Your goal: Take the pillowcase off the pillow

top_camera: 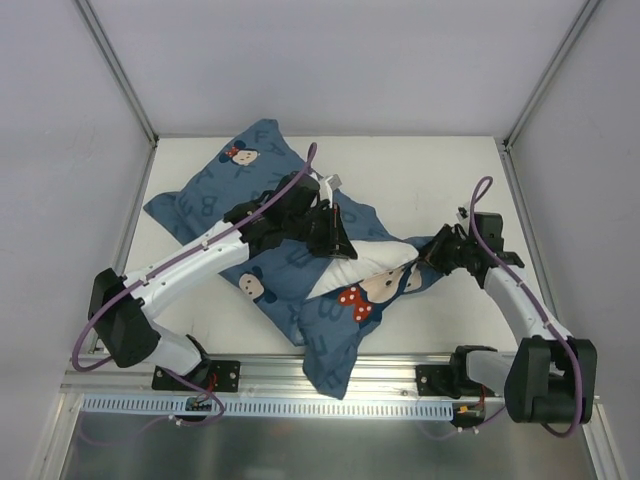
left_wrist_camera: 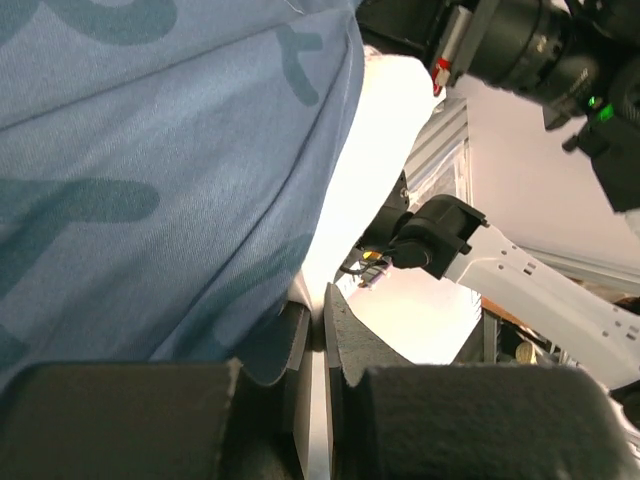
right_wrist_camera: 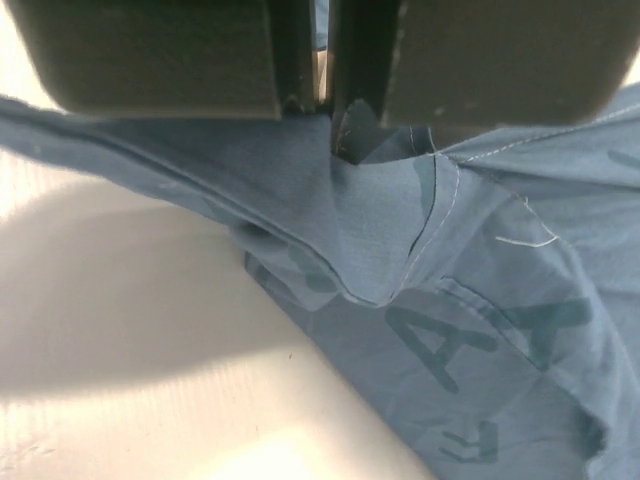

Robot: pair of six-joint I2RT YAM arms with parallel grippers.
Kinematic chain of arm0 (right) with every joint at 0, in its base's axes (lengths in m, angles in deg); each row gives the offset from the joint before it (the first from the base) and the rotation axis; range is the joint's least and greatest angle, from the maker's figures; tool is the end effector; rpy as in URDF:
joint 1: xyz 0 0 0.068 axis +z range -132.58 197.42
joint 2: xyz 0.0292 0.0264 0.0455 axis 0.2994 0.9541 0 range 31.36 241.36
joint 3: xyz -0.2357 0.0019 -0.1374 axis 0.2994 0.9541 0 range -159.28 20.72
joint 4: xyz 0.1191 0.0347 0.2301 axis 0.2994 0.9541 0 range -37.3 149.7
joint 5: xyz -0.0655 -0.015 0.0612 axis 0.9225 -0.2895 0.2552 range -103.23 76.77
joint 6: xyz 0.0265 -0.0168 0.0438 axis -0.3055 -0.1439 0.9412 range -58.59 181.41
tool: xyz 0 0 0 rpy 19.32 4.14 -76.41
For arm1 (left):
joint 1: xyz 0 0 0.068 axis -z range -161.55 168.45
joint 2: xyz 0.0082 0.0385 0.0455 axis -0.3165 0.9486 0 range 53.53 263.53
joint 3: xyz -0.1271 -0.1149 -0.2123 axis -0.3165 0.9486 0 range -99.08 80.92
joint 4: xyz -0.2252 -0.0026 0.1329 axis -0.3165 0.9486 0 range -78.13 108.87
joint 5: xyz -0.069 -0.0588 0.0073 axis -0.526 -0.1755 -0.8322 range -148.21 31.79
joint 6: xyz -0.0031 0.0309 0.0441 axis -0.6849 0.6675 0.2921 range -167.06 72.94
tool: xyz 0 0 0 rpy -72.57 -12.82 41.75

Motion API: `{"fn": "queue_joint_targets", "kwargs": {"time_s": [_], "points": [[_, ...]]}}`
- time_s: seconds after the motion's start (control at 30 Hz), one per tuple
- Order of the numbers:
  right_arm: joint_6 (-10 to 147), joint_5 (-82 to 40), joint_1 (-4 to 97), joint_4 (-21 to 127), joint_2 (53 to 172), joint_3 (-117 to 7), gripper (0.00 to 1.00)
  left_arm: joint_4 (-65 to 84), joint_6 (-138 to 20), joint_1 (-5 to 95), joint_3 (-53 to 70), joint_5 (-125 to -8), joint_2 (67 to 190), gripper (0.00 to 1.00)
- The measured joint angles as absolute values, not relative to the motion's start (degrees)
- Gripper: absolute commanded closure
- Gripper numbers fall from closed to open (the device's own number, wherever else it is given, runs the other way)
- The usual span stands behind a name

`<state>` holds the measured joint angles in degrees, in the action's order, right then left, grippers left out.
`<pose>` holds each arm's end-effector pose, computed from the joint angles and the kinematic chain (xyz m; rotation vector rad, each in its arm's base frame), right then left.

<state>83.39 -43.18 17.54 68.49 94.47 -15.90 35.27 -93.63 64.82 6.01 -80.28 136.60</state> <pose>0.2240 0.0183 0.2229 0.1689 2.3114 0.7992 0.2183 -0.2484 0.3442 0.2558 2.3836 -1.2866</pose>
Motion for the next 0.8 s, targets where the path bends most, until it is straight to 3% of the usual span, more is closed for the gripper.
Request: {"fn": "queue_joint_targets", "kwargs": {"time_s": [0.23, 0.27, 0.37, 0.4, 0.5, 0.67, 0.8], "points": [[83.2, -41.6, 23.3, 68.2, 100.3, -17.8, 0.99, 35.3, -94.6, 64.1, 6.9, -80.0, 136.0, 1.0], [83.2, -40.9, 24.6, 67.9, 100.3, -17.6, 0.95, 35.8, -94.7, 63.8, 5.9, -79.9, 136.4, 1.0], [83.7, -39.4, 26.6, 67.2, 98.8, -16.1, 0.48, 37.0, -95.5, 61.8, 1.3, -80.5, 139.2, 1.0], [83.8, -38.4, 26.6, 67.5, 97.1, -15.4, 0.23, 37.0, -95.8, 60.8, -0.2, -80.7, 140.5, 1.0], [82.9, -34.0, 26.4, 72.0, 86.9, -13.9, 0.08, 36.6, -96.6, 58.1, -3.9, -81.7, 144.0, 1.0], [83.1, -30.1, 26.7, 78.4, 70.2, -16.1, 0.05, 35.7, -97.8, 55.1, -6.7, -81.5, 148.5, 1.0], [86.2, -29.3, 32.4, 78.5, 67.2, -18.0, 0.04, 35.6, -98.6, 54.7, -7.9, -81.0, 151.0, 1.0]]}}
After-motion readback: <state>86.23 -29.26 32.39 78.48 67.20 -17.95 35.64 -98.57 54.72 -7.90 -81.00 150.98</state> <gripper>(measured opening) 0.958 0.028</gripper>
